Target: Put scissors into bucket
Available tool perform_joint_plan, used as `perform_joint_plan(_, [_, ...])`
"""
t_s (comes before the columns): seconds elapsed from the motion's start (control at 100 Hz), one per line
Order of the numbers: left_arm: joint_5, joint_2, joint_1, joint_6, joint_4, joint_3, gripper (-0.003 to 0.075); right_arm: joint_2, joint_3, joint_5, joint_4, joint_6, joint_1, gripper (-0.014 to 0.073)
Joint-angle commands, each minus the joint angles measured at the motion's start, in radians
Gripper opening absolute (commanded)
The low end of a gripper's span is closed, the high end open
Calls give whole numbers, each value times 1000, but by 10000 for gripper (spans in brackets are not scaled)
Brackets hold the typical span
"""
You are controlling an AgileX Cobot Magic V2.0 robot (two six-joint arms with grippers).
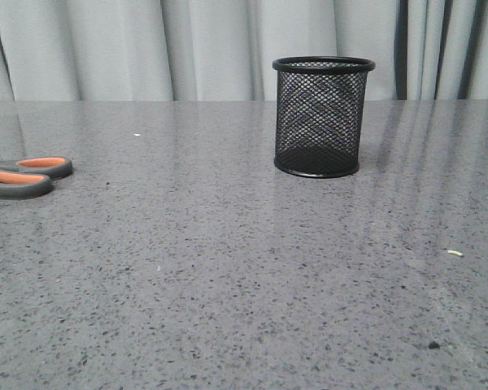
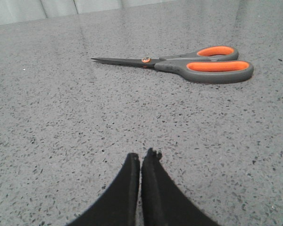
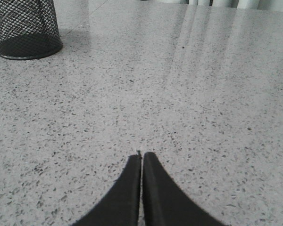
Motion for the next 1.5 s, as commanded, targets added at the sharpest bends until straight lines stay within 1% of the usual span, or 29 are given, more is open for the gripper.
perform_joint_plan(0.0, [-40,-29,3,-11,-3,40,-20,-23,9,-40,0,0,-5,-45])
perform_joint_plan(0.14, [-40,-29,3,-11,-3,40,-20,-23,9,-40,-5,0,-5,-45])
perform_joint_plan(0.23, [-40,-29,3,-11,-3,40,-20,-23,9,-40,-65,0,-5,-45])
perform_joint_plan(0.38, [-40,-29,3,-9,-1,40,-20,-23,9,-47,-65,0,-5,-45])
perform_joint_plan(0.43, [-40,-29,3,-5,47,40,-20,-23,9,-66,-65,0,-5,-45])
perform_joint_plan(0.5, [-46,-29,3,-5,200,40,-20,-23,9,-123,-65,0,-5,-45])
perform_joint_plan(0.53, [-72,-29,3,-5,244,40,-20,-23,9,-175,-51,0,-5,-45])
perform_joint_plan(0.56, [-125,-29,3,-5,237,40,-20,-23,9,-226,-9,0,-5,-45])
perform_joint_plan(0.57, [-141,-29,3,-5,231,40,-20,-23,9,-239,25,0,-5,-45])
perform_joint_plan(0.62, [-269,-29,3,-5,140,40,-20,-23,9,-332,169,0,-5,-45])
perform_joint_plan(0.68, [-441,-29,1,-5,-4,40,-20,-23,9,-397,331,0,-5,-45])
perform_joint_plan(0.75, [-600,-29,1,-5,-90,40,-20,-23,7,-438,458,0,-5,-45])
perform_joint_plan(0.8, [-690,-29,1,-5,-98,40,-20,-23,7,-430,499,0,-5,-45])
perform_joint_plan(0.87, [-807,-29,3,-11,-109,40,-20,-23,7,-429,514,0,-5,-45])
perform_joint_plan(0.99, [-1064,-29,3,-119,-244,38,-20,-23,7,-431,517,0,-5,-45])
perform_joint_plan(1.05, [-1162,-29,3,-131,-308,38,-20,-23,7,-434,527,0,-5,-45])
perform_joint_plan(1.14, [-1239,-29,3,-133,-336,38,-20,-23,7,-434,541,0,-5,-45])
perform_joint_plan(1.22, [-1249,-29,3,-175,-335,38,-20,-23,7,-426,543,0,-5,-45])
perform_joint_plan(1.29, [-1263,-29,3,-275,-337,36,-20,-23,7,-421,543,0,-5,-45])
perform_joint_plan(1.34, [-1268,-29,3,-394,-337,36,-20,-23,7,-421,543,0,-5,-45])
perform_joint_plan(1.39, [-1266,-29,3,-482,-337,36,-20,-23,7,-421,543,0,-5,-45])
perform_joint_plan(1.49, [-1271,-29,3,-583,-322,36,-20,-23,7,-421,543,0,-5,-45])
